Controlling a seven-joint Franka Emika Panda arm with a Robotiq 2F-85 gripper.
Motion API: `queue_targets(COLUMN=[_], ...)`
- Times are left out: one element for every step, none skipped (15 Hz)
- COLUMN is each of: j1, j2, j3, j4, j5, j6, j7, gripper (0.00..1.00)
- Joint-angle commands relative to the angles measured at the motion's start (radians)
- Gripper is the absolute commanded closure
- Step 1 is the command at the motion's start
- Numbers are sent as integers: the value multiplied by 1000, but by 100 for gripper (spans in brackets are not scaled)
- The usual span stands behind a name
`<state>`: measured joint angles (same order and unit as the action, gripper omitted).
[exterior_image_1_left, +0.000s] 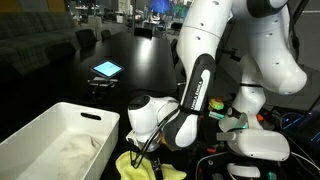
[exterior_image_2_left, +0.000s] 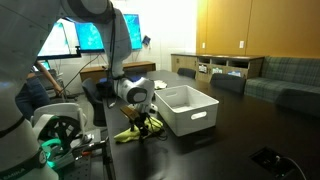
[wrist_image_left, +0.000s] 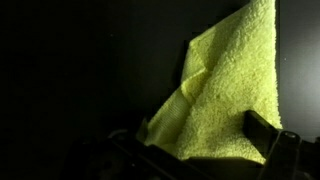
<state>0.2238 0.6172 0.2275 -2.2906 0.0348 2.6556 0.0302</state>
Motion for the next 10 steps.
queue_targets(j1=[16, 14, 12, 10, 8, 10, 8, 1, -3, -6], j2=[36, 37, 33, 31, 25, 21, 15, 8, 2, -14], j3=[-15, -13, -14, -13, -12, -15, -18, -15, -17, -22], j4=[28, 29, 25, 26, 22, 19, 13, 6, -2, -15], j5=[1, 3, -2, -3, -6, -10, -14, -13, -17, -17], j6=[32, 31, 32, 31, 29, 31, 30, 30, 32, 24], j7=[17, 16, 8, 3, -3, -3, -8, -16, -24, -23], gripper=[16, 26, 32, 41, 48, 57, 64, 73, 79, 86])
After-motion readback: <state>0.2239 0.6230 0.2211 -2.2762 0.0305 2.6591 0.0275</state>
